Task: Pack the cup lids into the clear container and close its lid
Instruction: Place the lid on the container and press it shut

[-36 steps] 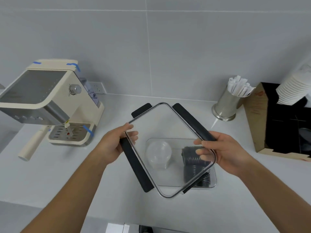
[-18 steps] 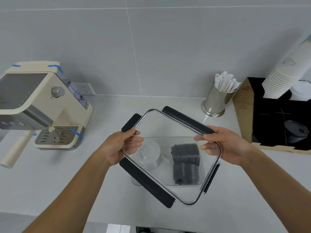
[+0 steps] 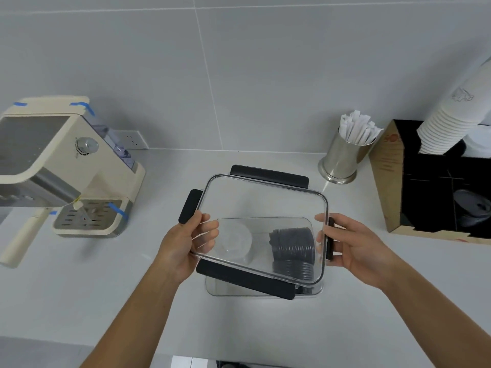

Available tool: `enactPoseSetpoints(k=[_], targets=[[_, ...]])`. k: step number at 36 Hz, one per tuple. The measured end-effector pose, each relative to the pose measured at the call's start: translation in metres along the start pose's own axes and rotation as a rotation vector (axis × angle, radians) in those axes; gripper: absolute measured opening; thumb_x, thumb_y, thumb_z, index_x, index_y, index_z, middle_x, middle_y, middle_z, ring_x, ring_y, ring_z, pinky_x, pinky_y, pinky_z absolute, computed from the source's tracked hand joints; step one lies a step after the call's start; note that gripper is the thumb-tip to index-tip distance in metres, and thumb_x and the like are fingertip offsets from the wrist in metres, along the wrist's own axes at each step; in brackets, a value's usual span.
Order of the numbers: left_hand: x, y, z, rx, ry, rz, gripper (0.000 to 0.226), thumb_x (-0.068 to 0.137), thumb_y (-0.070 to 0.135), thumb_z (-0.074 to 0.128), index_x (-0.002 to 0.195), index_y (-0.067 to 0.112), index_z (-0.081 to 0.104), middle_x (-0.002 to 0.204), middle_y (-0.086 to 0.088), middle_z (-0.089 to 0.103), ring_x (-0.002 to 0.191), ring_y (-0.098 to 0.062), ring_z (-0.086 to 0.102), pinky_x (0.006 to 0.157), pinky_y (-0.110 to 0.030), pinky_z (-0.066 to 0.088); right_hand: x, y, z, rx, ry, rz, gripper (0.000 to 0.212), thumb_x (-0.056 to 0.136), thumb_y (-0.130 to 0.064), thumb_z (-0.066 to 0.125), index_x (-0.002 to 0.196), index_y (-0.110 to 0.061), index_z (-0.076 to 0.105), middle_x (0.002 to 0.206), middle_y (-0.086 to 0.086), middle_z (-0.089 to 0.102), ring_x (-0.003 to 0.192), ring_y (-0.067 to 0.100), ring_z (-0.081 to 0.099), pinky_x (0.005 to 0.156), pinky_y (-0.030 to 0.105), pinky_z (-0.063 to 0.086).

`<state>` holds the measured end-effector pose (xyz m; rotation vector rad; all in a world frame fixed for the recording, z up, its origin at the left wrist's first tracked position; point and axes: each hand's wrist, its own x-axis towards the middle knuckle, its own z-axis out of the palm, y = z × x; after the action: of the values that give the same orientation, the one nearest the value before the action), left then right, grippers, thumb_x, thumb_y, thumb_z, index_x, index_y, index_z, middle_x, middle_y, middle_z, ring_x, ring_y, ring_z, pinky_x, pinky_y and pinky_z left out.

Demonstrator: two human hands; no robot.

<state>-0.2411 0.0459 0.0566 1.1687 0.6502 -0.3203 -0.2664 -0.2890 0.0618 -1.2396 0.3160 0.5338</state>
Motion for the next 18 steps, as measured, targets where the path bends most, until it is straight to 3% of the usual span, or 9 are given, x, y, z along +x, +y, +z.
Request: enactPoseSetpoints(k=[8,14,18], targets=[[-0.003,-0.015,-0.006,-0.002,0.076,0.050,0.025,0.088,0.033,0.070,0.106,0.016,0.066,0.089,-0.016,0.078,0.072,-0.025,0.076,0.051,-0.027,0.056,0.006,0.009,0.000,-0.107,0.117,-0.025,0.021,0.089,-0.013,0.066,0.107,-0.024,0.071,0.078,0.011,0.067,0.068,0.024,0.069,0.059,0.036,0.056],[0.003,-0.027,-0.016,0.099,0.186,0.049,0.019,0.088,0.027,0.072,0.096,0.009,0.072,0.072,-0.006,0.075,0.060,-0.021,0.071,0.051,-0.026,0.057,0.011,0.016,-0.002,-0.197,0.150,0.032,0.025,0.090,-0.012,0.065,0.111,-0.024,0.070,0.108,0.018,0.066,0.082,0.030,0.069,0.061,0.038,0.058],[0.010,-0.038,-0.021,0.202,0.246,0.077,0.016,0.086,0.022,0.073,0.090,0.006,0.073,0.077,-0.009,0.069,0.066,-0.019,0.067,0.060,-0.027,0.057,0.013,0.019,-0.004,-0.233,0.181,0.026,0.025,0.088,-0.009,0.067,0.105,-0.026,0.073,0.103,0.018,0.069,0.076,0.026,0.070,0.059,0.040,0.059]])
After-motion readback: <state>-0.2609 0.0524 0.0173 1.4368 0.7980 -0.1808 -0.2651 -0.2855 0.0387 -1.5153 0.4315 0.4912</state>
